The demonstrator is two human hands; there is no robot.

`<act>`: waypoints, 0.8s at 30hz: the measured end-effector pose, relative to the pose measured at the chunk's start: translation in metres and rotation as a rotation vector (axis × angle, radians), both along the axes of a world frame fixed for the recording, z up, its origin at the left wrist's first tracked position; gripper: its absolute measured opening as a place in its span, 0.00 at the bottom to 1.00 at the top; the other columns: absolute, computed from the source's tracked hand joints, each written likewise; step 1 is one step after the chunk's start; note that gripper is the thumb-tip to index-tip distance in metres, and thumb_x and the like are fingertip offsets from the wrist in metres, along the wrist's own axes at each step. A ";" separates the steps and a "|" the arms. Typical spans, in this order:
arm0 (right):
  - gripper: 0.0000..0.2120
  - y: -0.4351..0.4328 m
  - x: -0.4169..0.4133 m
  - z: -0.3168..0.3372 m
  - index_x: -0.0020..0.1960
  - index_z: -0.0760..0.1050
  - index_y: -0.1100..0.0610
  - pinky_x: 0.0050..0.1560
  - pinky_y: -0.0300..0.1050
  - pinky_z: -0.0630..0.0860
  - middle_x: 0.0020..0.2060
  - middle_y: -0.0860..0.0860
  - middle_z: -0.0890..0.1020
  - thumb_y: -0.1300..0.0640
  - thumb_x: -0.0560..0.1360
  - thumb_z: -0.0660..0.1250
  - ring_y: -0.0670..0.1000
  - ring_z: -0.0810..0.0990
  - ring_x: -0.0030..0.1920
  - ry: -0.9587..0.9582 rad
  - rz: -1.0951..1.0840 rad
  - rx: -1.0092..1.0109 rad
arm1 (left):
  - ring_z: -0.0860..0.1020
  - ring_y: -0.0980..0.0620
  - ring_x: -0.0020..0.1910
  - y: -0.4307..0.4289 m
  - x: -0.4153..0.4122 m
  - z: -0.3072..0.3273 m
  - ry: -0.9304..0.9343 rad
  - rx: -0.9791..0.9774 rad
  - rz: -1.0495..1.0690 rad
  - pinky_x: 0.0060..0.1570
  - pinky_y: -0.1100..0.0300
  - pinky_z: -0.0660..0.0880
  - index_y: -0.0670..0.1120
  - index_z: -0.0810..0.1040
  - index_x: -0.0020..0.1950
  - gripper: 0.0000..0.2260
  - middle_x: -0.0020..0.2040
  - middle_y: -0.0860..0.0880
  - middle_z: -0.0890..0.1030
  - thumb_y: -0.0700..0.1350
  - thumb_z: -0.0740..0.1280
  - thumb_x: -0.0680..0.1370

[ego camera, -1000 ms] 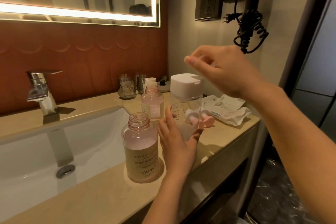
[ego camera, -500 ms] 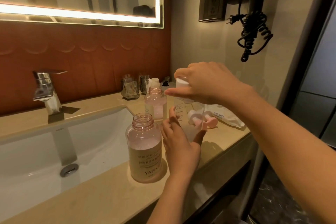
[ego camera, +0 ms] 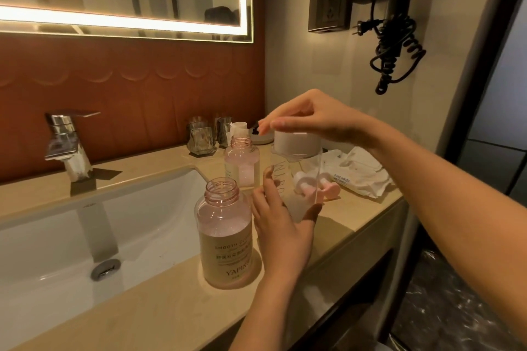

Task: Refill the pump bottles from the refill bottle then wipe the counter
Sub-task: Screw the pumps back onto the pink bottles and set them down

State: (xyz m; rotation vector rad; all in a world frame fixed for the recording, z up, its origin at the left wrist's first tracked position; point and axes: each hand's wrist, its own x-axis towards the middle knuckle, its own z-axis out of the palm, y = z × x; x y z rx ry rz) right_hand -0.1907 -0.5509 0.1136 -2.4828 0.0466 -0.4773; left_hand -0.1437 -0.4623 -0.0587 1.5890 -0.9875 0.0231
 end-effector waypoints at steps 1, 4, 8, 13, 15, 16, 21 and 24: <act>0.13 -0.001 0.003 -0.004 0.45 0.82 0.53 0.50 0.32 0.74 0.46 0.47 0.84 0.44 0.70 0.69 0.40 0.80 0.49 -0.062 0.001 0.042 | 0.61 0.50 0.70 0.000 0.000 -0.001 -0.001 -0.009 -0.001 0.69 0.49 0.65 0.62 0.46 0.73 0.42 0.68 0.53 0.58 0.54 0.73 0.71; 0.15 0.001 0.012 -0.012 0.34 0.80 0.53 0.42 0.37 0.75 0.33 0.44 0.83 0.44 0.70 0.64 0.43 0.79 0.36 -0.245 -0.066 0.108 | 0.62 0.50 0.69 0.000 -0.001 -0.001 -0.015 -0.018 0.011 0.67 0.47 0.66 0.66 0.44 0.71 0.42 0.68 0.52 0.59 0.52 0.73 0.71; 0.20 0.010 0.017 -0.019 0.32 0.80 0.54 0.34 0.33 0.72 0.32 0.45 0.82 0.41 0.70 0.60 0.43 0.79 0.33 -0.373 -0.249 0.051 | 0.62 0.50 0.68 -0.001 -0.003 -0.001 -0.041 -0.003 0.039 0.66 0.49 0.68 0.66 0.43 0.70 0.43 0.67 0.51 0.60 0.52 0.73 0.71; 0.31 0.023 0.018 -0.022 0.33 0.79 0.66 0.28 0.35 0.67 0.29 0.56 0.81 0.42 0.78 0.56 0.51 0.78 0.31 -0.436 -0.490 -0.238 | 0.63 0.49 0.66 -0.003 -0.003 -0.003 -0.061 0.005 0.080 0.64 0.49 0.68 0.60 0.46 0.74 0.43 0.65 0.49 0.61 0.51 0.74 0.71; 0.32 0.028 0.020 -0.022 0.30 0.77 0.65 0.28 0.39 0.65 0.29 0.57 0.80 0.42 0.79 0.55 0.53 0.77 0.30 -0.440 -0.565 -0.280 | 0.64 0.49 0.66 -0.002 -0.005 -0.002 -0.064 0.001 0.081 0.64 0.49 0.68 0.57 0.47 0.75 0.42 0.65 0.48 0.62 0.53 0.73 0.71; 0.31 0.030 0.020 -0.022 0.28 0.75 0.63 0.28 0.39 0.63 0.28 0.56 0.80 0.42 0.79 0.54 0.52 0.75 0.28 -0.435 -0.607 -0.292 | 0.64 0.49 0.66 -0.002 -0.005 -0.001 -0.067 -0.002 0.084 0.64 0.49 0.68 0.55 0.47 0.75 0.42 0.65 0.48 0.62 0.56 0.72 0.71; 0.28 0.036 0.022 -0.024 0.23 0.66 0.54 0.29 0.39 0.59 0.21 0.48 0.68 0.44 0.79 0.54 0.46 0.68 0.25 -0.415 -0.767 -0.310 | 0.64 0.49 0.66 0.000 -0.007 0.001 -0.064 0.004 0.095 0.64 0.49 0.69 0.52 0.47 0.76 0.43 0.65 0.47 0.63 0.59 0.70 0.71; 0.27 0.035 0.023 -0.024 0.24 0.65 0.54 0.30 0.40 0.60 0.21 0.47 0.68 0.44 0.79 0.55 0.46 0.69 0.26 -0.409 -0.782 -0.293 | 0.64 0.49 0.66 0.000 -0.007 0.002 -0.058 0.017 0.085 0.63 0.50 0.69 0.52 0.46 0.76 0.43 0.66 0.47 0.63 0.59 0.70 0.71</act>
